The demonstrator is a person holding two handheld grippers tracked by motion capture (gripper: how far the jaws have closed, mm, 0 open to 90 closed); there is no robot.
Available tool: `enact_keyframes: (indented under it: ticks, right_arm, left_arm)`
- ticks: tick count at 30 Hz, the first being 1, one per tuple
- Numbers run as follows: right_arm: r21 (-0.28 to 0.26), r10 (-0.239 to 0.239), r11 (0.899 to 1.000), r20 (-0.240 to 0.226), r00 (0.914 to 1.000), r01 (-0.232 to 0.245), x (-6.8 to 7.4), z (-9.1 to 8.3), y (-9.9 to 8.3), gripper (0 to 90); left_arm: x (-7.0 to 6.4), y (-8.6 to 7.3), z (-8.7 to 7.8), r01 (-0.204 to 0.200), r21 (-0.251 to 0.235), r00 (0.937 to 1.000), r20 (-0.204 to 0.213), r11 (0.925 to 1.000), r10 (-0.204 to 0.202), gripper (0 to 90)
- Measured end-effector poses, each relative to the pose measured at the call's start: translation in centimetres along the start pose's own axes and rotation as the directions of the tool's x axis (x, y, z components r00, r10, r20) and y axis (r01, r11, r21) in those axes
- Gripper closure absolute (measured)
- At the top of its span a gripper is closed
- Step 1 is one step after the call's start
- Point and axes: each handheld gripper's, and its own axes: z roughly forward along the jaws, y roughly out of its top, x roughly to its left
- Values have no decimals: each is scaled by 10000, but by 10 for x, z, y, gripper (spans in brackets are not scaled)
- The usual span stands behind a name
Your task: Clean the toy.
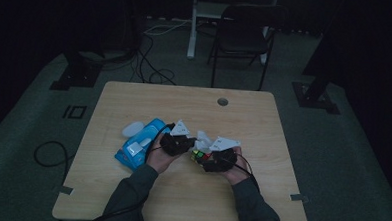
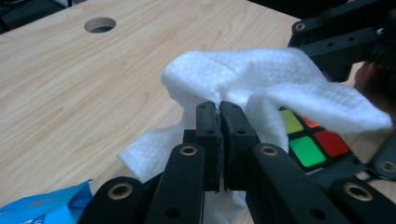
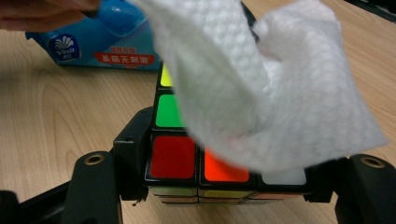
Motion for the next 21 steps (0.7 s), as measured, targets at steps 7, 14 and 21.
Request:
enact_keyframes:
  ticks: [7,14,21]
  right_arm:
    - [57,24,10000,69,10000,-24,-1,-1,-1,339]
    - [8,72,10000,164,9998,-72,-4,-4,-1,339]
    - [-160,189,9997,329,9993,-184,-7,-8,0,339]
  left_arm:
    - [-1,-2,5,19,150,10000,-98,9999,-17,878]
    - [-4,-8,8,-18,408,9997,-252,9992,28,879]
    - [-5,-15,11,-102,729,9997,-225,9973,119,879]
